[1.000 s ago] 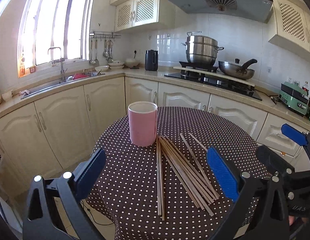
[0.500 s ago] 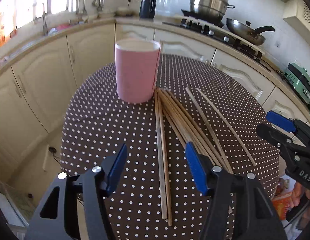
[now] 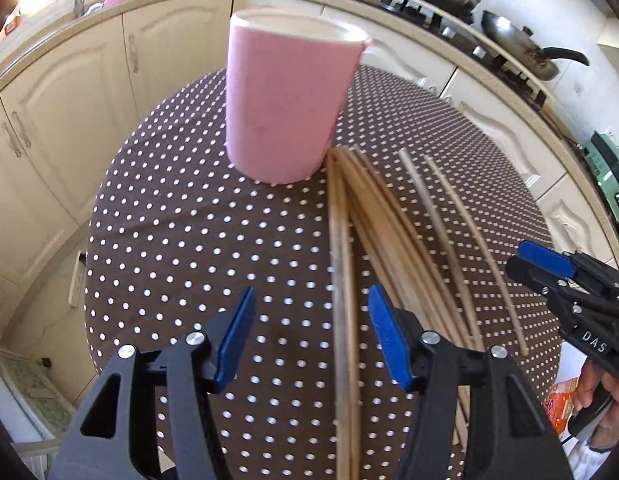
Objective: Organize utensils
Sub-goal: 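Lower both grippers toward the wooden chopsticks beside the pink cup, then close the left gripper on one chopstick while the right gripper closes on another chopstick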
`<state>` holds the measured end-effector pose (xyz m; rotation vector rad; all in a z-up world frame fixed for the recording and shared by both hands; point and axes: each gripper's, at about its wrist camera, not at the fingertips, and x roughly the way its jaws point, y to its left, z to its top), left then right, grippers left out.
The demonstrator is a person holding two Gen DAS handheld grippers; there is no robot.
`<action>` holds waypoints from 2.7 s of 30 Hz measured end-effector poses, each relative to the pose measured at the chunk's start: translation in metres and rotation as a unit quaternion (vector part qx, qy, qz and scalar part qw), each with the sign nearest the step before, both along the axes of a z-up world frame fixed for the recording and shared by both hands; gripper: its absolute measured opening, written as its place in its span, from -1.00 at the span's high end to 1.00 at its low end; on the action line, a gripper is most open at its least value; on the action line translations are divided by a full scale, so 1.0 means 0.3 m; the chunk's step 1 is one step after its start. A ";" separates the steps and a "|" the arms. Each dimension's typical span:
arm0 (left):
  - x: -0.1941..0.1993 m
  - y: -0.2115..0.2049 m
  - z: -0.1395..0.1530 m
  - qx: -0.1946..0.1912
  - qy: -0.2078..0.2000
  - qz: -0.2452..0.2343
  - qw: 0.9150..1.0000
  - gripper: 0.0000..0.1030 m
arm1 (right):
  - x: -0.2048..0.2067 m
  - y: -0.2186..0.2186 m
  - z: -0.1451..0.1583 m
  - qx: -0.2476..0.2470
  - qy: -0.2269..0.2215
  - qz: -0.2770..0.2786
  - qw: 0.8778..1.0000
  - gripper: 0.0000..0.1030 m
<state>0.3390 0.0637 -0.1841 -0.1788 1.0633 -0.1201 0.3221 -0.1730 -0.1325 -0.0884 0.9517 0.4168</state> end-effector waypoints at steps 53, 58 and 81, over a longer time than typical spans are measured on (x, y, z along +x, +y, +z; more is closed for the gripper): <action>0.180 -0.102 0.013 0.060 0.034 -0.036 0.997 0.44 | 0.301 -0.028 -0.133 -0.053 0.119 0.003 0.991 0.30; 0.188 -0.116 -0.012 0.073 0.042 -0.048 0.995 0.44 | 0.301 -0.016 -0.135 -0.058 0.118 0.003 0.991 0.30; 0.199 -0.214 0.022 0.046 0.000 -0.066 0.997 0.88 | 0.285 0.063 -0.135 -0.106 0.111 0.008 0.988 0.89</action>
